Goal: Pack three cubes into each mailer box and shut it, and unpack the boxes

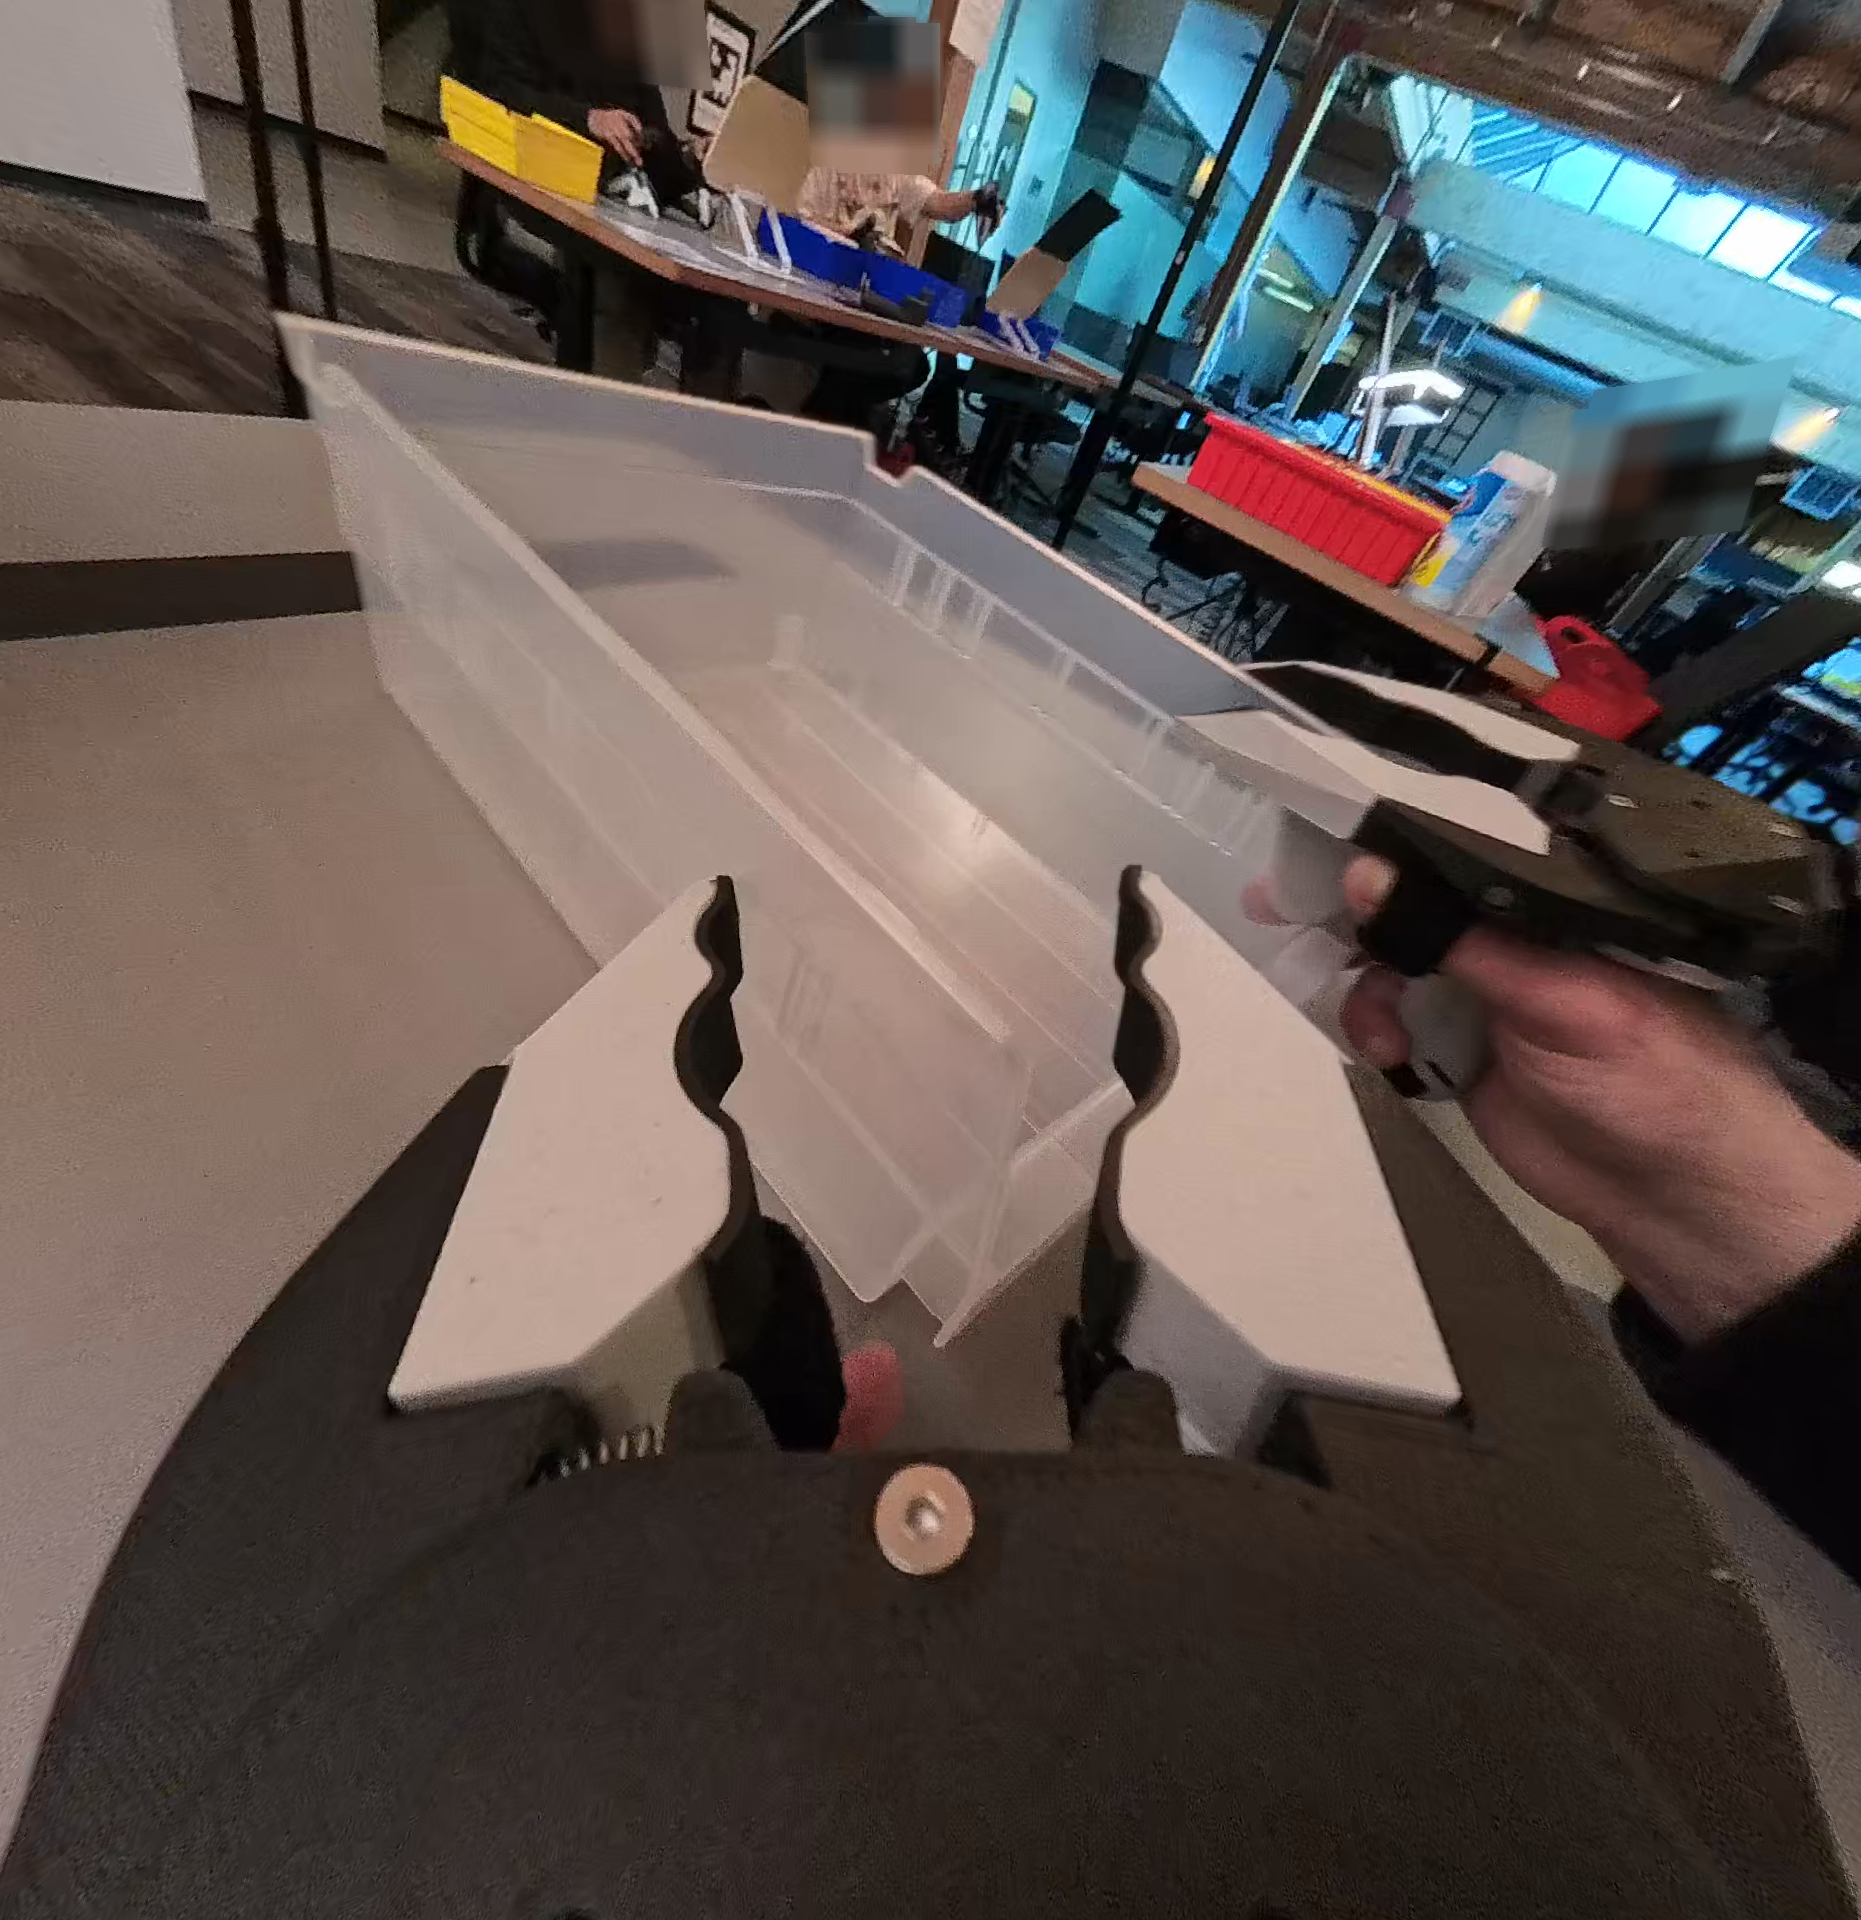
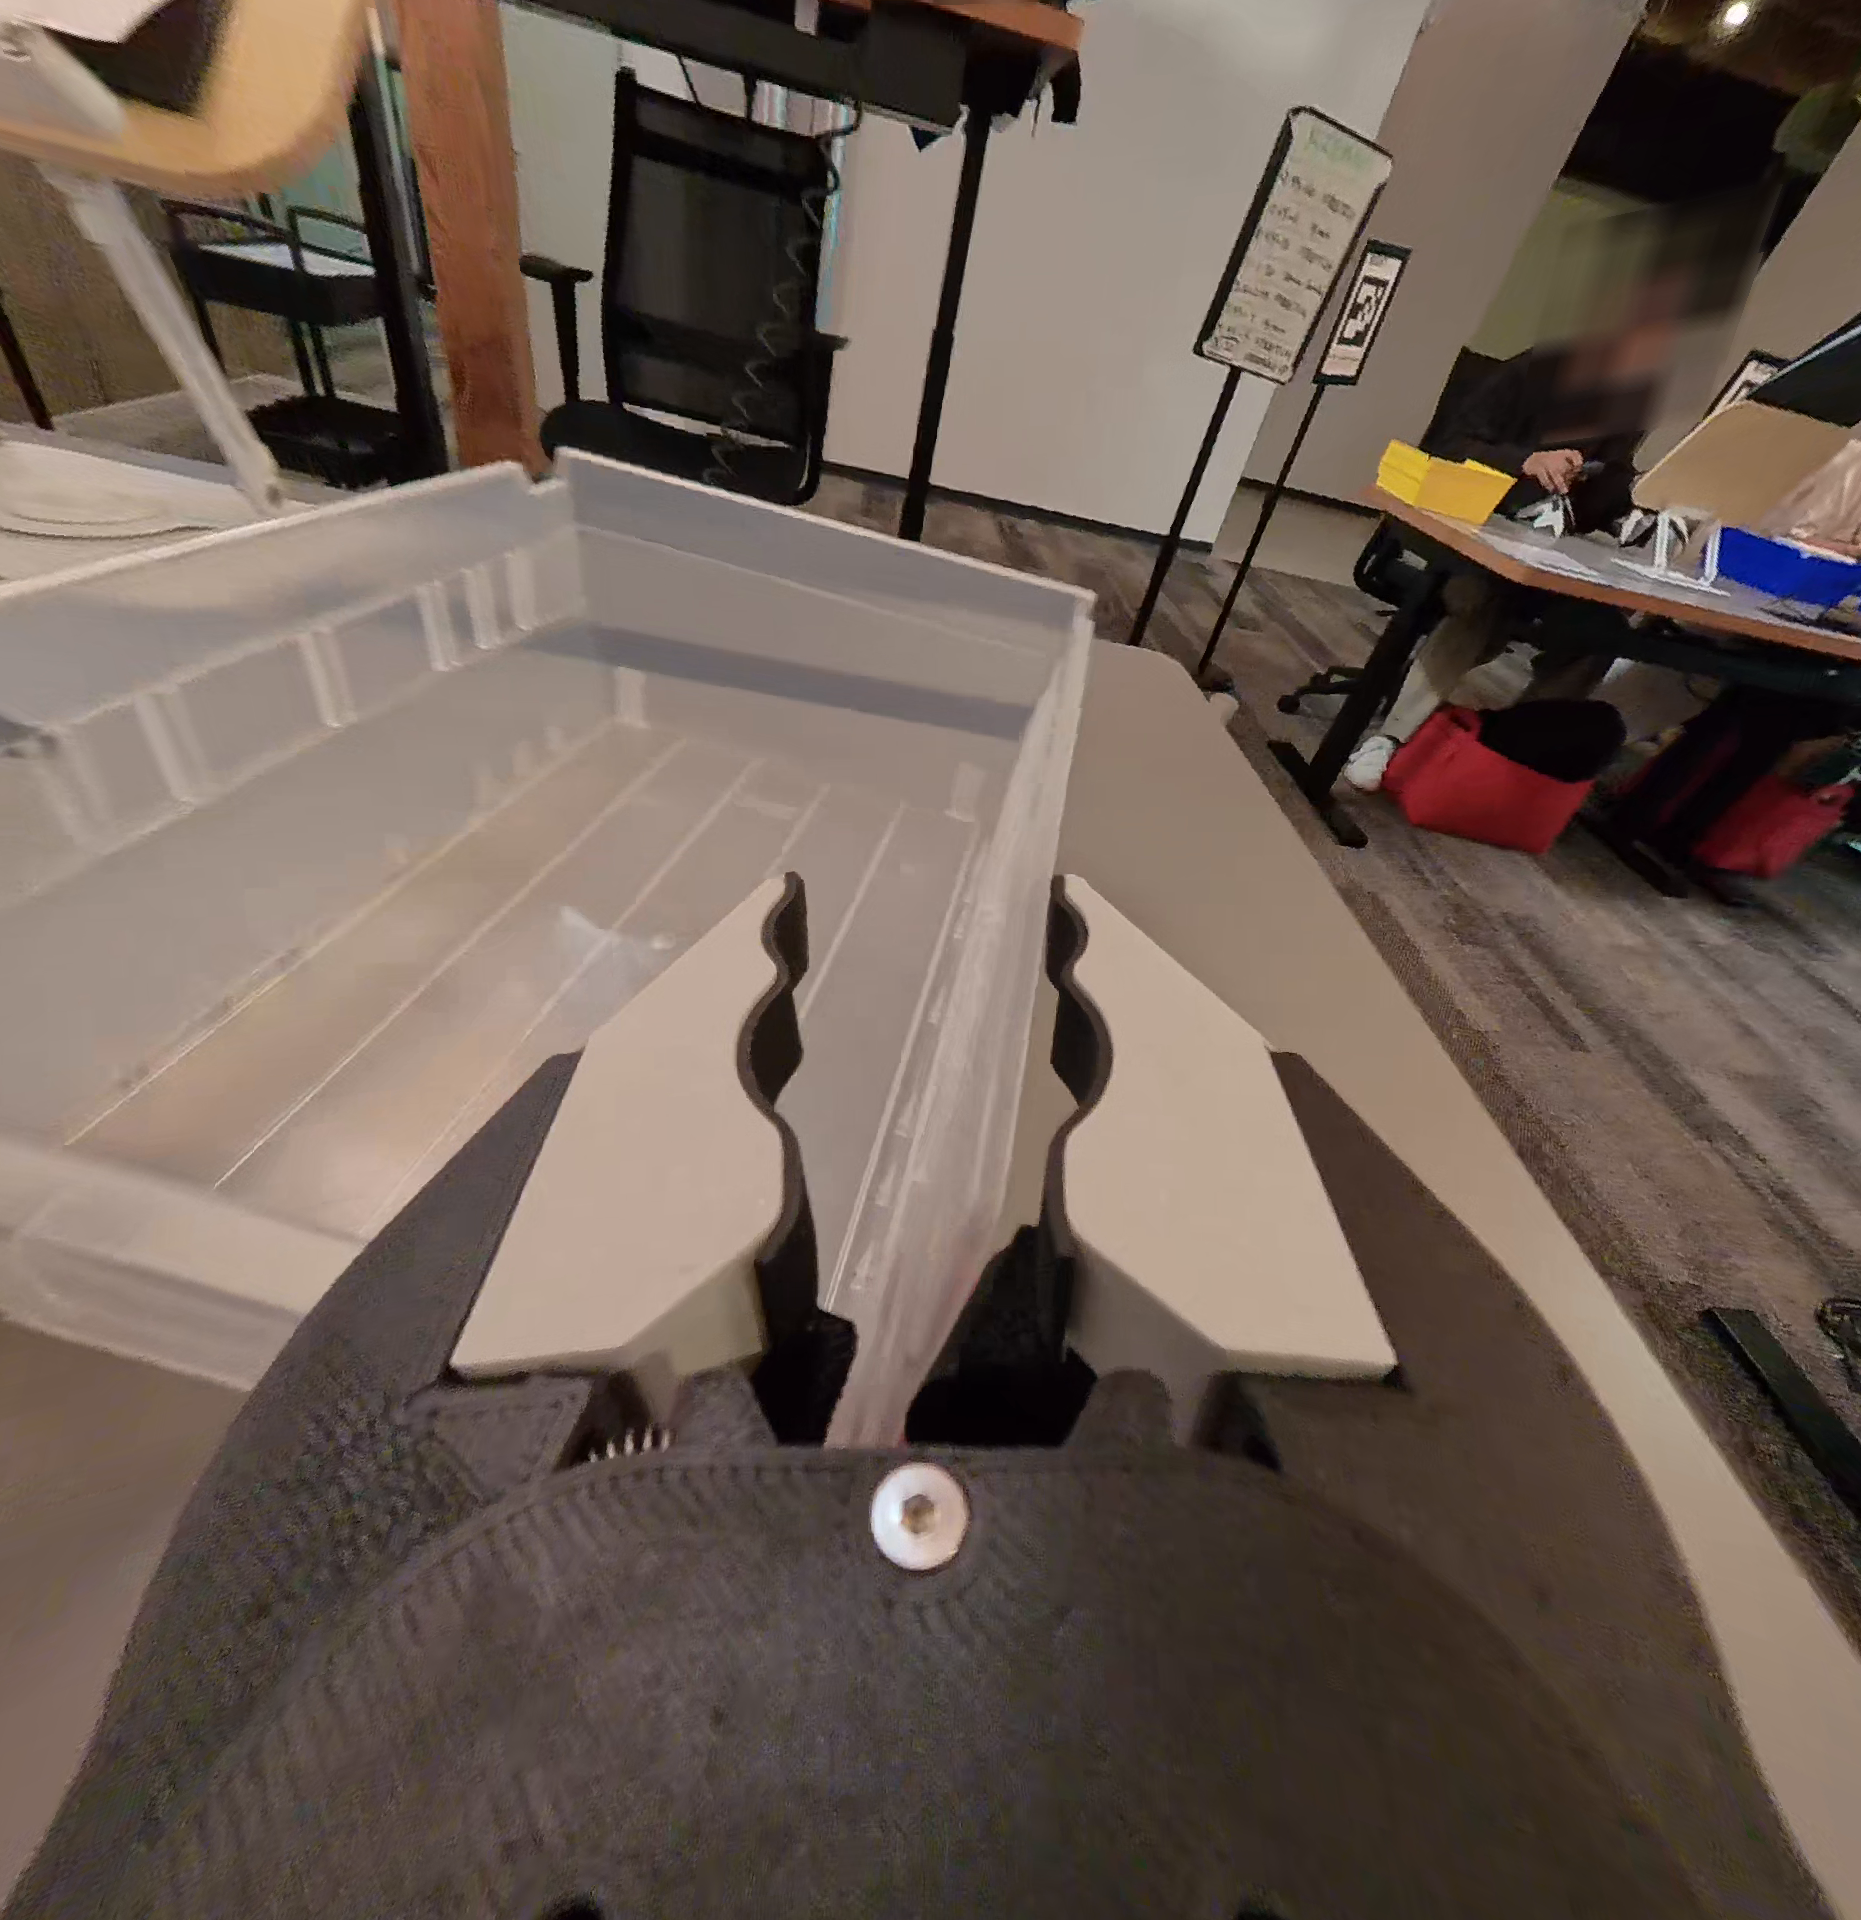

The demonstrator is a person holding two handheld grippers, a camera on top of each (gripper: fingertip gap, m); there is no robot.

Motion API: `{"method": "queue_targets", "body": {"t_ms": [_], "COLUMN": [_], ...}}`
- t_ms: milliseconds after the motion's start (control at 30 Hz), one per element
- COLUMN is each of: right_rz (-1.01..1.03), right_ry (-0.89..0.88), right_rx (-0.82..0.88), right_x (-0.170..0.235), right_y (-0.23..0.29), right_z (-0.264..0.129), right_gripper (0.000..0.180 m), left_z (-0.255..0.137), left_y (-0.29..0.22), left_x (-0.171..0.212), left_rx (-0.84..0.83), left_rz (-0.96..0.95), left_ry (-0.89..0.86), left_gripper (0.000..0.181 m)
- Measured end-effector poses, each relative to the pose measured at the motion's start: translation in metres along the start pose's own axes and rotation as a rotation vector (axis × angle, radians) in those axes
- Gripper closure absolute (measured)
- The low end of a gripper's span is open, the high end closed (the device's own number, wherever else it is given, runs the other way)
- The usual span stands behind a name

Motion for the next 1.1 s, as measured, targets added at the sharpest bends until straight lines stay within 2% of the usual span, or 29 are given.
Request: {"method": "queue_targets", "body": {"t_ms": [133,333,433,567,700,800,900,1000,1100], "right_rz": [-0.06,-0.056,-0.019,0.039,0.014,0.036,-0.029,-0.081,-0.188], "right_ry": [0.043,0.058,0.023,0.0,-0.007,-0.023,-0.083,-0.165,-0.279], "right_rx": [0.036,0.066,0.058,0.077,0.165,0.275,0.406,0.473,0.467], "right_x": [0.009,0.022,0.025,0.026,0.027,0.024,0.003,-0.023,-0.06], "right_y": [-0.039,-0.079,-0.089,-0.096,-0.108,-0.125,-0.133,-0.119,-0.076], "right_z": [0.025,0.06,0.072,0.073,0.062,0.044,0.015,-0.013,-0.033], "right_gripper": [0.144,0.149,0.15,0.148,0.134,0.121,0.123,0.122,0.125], "left_z": [0.028,0.065,0.074,0.073,0.055,0.03,0.002,-0.033,-0.078], "left_y": [-0.019,-0.042,-0.041,-0.046,-0.05,-0.06,-0.066,-0.065,-0.06], "left_x": [0.004,0.005,-0.001,-0.002,-0.015,-0.027,-0.028,-0.03,-0.035], "left_rx": [0.044,0.09,0.126,0.152,0.184,0.21,0.222,0.222,0.222], "left_rz": [-0.079,-0.126,-0.208,-0.189,-0.105,0.034,0.158,0.259,0.374], "left_ry": [-0.032,-0.094,-0.157,-0.175,-0.249,-0.311,-0.33,-0.337,-0.313], "left_gripper": [0.104,0.076,0.074,0.066,0.075,0.084,0.087,0.09,0.095]}}
Point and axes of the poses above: each gripper's, where its closed fingertips meet, z out along the fingers, x out of its underside, y = z × x across the jaws, the point moved 4 cm from there along -z, back along the fingers, and after that the axes turned 10 degrees about -z, right-handed, at the moved point
